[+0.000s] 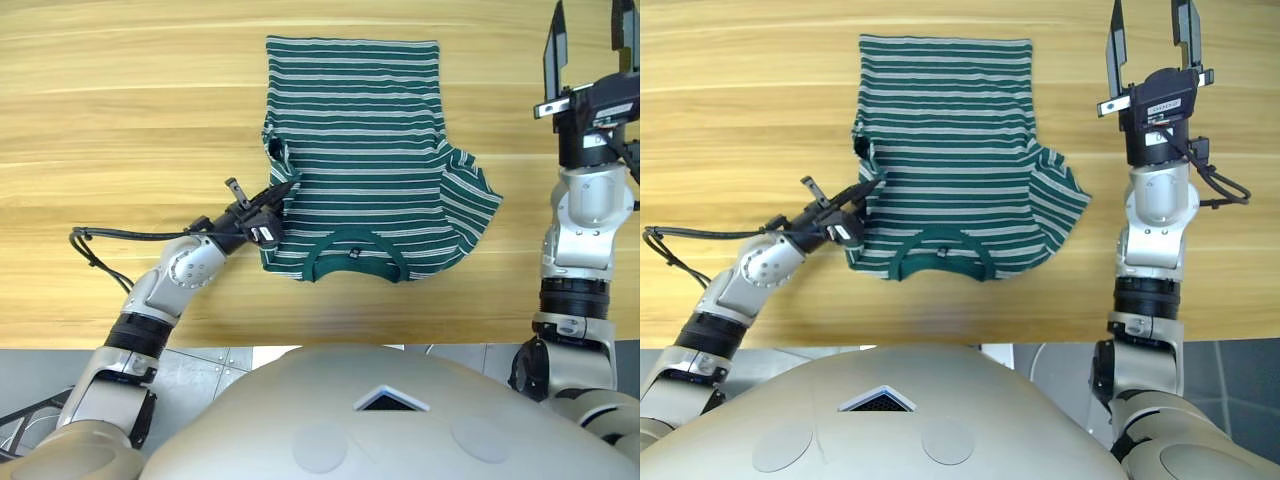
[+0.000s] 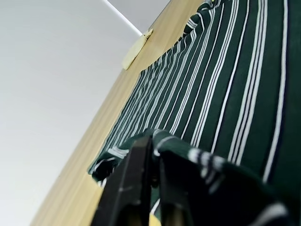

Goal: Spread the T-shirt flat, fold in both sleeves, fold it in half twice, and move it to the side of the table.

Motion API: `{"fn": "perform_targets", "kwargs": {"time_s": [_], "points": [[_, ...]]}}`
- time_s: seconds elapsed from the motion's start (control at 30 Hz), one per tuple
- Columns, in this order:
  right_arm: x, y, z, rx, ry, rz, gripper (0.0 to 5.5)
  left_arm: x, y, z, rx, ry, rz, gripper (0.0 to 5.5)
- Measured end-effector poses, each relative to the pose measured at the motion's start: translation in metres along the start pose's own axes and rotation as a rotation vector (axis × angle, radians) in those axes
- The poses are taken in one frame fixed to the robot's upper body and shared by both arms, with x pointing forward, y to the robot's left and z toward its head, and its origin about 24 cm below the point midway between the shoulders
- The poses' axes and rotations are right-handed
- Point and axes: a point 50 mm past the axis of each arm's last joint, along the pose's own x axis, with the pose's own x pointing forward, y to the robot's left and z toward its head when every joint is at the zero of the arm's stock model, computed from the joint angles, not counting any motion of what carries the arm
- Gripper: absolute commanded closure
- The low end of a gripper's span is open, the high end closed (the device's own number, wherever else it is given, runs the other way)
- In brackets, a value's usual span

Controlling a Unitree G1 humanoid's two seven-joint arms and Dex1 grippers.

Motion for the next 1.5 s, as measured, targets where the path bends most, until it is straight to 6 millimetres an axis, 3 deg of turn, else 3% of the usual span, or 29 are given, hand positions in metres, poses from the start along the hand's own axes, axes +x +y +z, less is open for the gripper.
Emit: {"fn": "perform_targets", "kwargs": {"time_s": [0.37,0.63,0.9,1.23,1.5], "points": [[0.0,0.0,0.0,0.001,0.0,0.0,3.24,0.006,-0.016,-0.003,-0.127,-0.013,-0.024,3.17],[0.001,0.001,0.0,0.002,-0.002,0.002,3.24,-0.012,-0.025,-0.009,-0.311,-0.059,0.126,3.17],[0.003,0.001,0.0,0.003,-0.006,0.002,3.24,-0.025,-0.012,-0.022,-0.55,-0.146,0.212,3.17],[0.005,-0.001,0.001,0.0,-0.012,-0.002,3.24,-0.018,-0.027,-0.022,-0.543,-0.126,-0.019,3.17],[0.006,-0.001,0.001,-0.002,-0.004,0.0,3.24,-0.017,-0.026,-0.018,-0.401,-0.116,-0.09,3.17]]}}
